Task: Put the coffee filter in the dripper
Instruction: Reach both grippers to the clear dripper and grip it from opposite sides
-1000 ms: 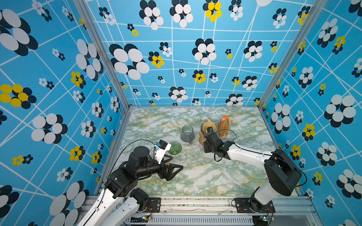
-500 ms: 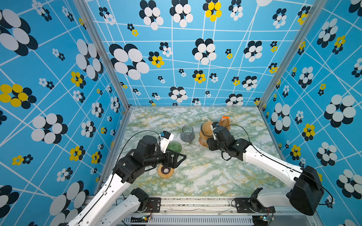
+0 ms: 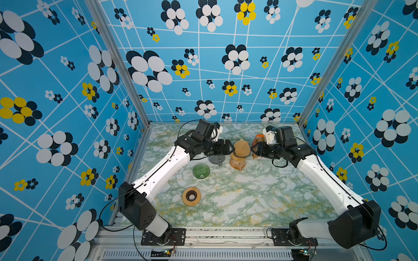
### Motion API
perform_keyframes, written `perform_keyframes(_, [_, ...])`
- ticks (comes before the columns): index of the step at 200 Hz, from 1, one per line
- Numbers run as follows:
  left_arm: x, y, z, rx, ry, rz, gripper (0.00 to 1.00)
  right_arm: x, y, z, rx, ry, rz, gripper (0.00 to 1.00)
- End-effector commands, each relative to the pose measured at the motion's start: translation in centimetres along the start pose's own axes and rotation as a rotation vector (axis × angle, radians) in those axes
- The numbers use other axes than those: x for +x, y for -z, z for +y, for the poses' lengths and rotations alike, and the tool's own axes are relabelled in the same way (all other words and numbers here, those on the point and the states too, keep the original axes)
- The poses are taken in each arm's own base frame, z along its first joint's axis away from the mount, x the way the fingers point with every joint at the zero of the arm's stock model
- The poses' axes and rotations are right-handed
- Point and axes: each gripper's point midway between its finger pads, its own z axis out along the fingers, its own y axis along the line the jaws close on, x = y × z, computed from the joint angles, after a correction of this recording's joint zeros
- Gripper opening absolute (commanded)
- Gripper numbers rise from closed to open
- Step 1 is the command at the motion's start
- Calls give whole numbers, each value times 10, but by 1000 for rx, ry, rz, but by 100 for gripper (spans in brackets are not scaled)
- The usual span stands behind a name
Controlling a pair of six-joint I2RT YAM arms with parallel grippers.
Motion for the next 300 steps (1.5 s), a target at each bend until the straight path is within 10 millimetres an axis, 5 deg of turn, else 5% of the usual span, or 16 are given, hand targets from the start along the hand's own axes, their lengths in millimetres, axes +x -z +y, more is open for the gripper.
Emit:
perform_keyframes(1, [-13,-15,2,-28,-13,50,81,8,-5,8,-66,-75,89,46])
perform_keyframes(50, [-24,-56,23,-113,-50,204,65,-1,-19,-10,-61,-178,69,39])
perform_keyframes(96, [-24,-80,40,-122,-52,289,63,-2,-33,-13,-99,-232,85,36])
perform_keyframes(181, [-25,-105,51,-52,48,323,53,4,-56,-34,-46,-290,113,35])
perform_keyframes(300, [-36,-113,56,-2,167,312,33,-8,-67,-27,-100,-326,104,27])
